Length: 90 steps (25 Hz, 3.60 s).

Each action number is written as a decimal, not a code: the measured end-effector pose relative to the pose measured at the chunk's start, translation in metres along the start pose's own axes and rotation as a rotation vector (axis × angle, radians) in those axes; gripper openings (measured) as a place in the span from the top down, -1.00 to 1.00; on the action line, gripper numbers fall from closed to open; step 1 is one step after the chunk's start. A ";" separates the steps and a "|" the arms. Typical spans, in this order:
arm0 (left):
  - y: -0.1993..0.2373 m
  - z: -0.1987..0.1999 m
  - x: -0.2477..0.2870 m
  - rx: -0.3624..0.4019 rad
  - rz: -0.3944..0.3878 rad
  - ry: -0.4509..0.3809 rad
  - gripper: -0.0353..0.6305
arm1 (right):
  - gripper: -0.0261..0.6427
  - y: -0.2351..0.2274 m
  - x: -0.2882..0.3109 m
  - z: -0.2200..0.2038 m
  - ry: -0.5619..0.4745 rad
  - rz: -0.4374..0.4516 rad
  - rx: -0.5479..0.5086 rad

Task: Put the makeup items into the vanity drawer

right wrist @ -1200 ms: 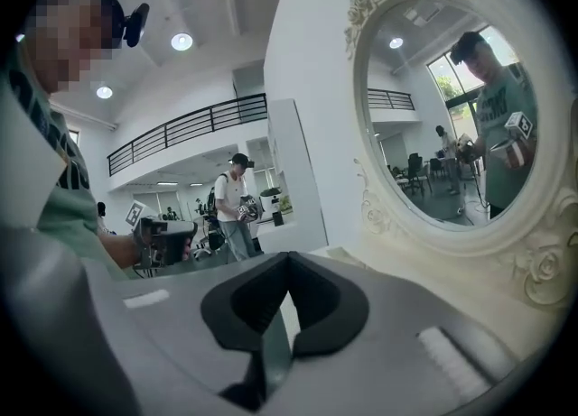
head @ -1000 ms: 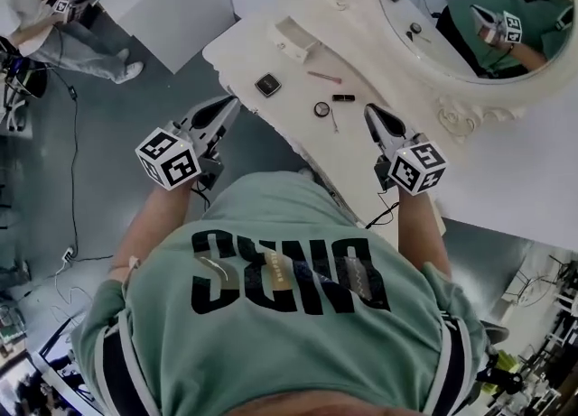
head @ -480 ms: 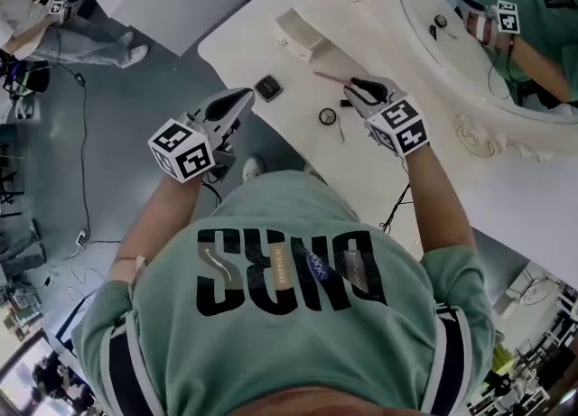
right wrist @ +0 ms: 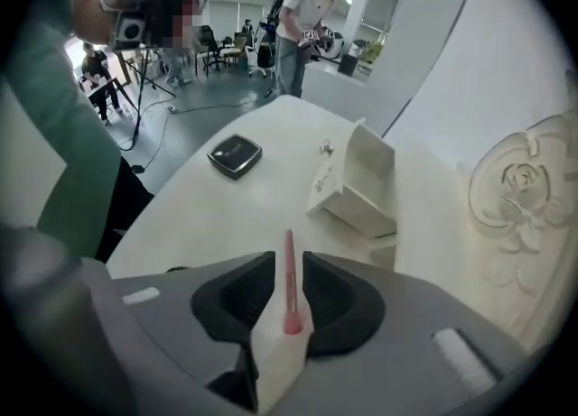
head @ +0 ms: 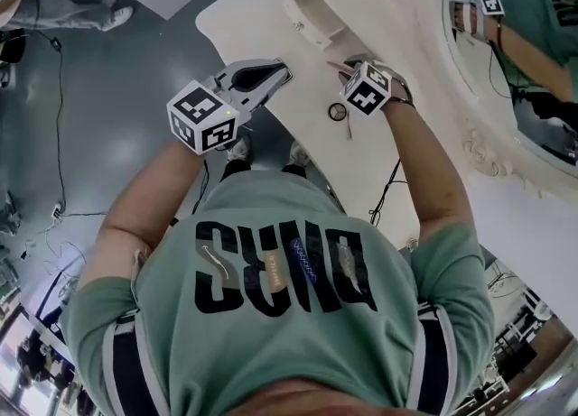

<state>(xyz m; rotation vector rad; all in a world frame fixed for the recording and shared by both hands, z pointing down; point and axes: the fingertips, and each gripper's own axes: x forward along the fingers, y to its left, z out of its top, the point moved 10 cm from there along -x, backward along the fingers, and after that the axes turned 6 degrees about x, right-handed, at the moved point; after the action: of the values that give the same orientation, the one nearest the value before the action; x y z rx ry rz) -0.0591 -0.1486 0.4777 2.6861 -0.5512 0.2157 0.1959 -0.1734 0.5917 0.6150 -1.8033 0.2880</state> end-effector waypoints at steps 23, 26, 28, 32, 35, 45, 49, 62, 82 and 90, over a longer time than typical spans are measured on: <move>-0.017 -0.011 -0.043 -0.045 0.032 -0.017 0.89 | 0.77 -0.001 -0.008 0.003 -0.038 0.020 0.157; -0.020 0.004 -0.053 -0.030 0.046 -0.050 0.89 | 0.77 0.002 -0.057 0.014 -0.169 -0.005 0.181; -0.023 0.020 -0.060 -0.015 0.053 -0.076 0.89 | 0.77 0.003 -0.095 0.018 -0.279 -0.024 0.226; -0.035 0.059 -0.082 0.032 0.065 -0.127 0.89 | 0.77 0.020 -0.175 0.022 -0.540 -0.017 0.353; -0.040 0.088 -0.094 0.078 0.064 -0.179 0.89 | 0.77 0.025 -0.228 0.017 -0.734 -0.006 0.451; -0.050 0.136 -0.111 0.142 0.042 -0.249 0.89 | 0.77 0.041 -0.309 -0.002 -1.252 0.090 0.545; -0.051 0.141 -0.111 0.157 0.041 -0.251 0.89 | 0.77 0.040 -0.319 -0.002 -1.324 0.102 0.544; -0.045 0.131 -0.115 0.121 0.058 -0.252 0.89 | 0.77 0.034 -0.313 0.000 -1.286 0.107 0.540; 0.044 0.064 -0.068 0.086 0.191 -0.125 0.89 | 0.77 -0.083 -0.110 0.079 -0.542 0.069 0.419; 0.080 0.025 -0.027 0.067 0.152 -0.068 0.89 | 0.77 -0.114 -0.008 0.103 -0.294 0.120 0.460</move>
<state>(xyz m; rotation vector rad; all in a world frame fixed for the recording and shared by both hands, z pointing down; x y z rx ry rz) -0.1145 -0.2175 0.4762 2.7257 -0.7830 0.1881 0.1759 -0.3163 0.5394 0.9080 -2.0759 0.7388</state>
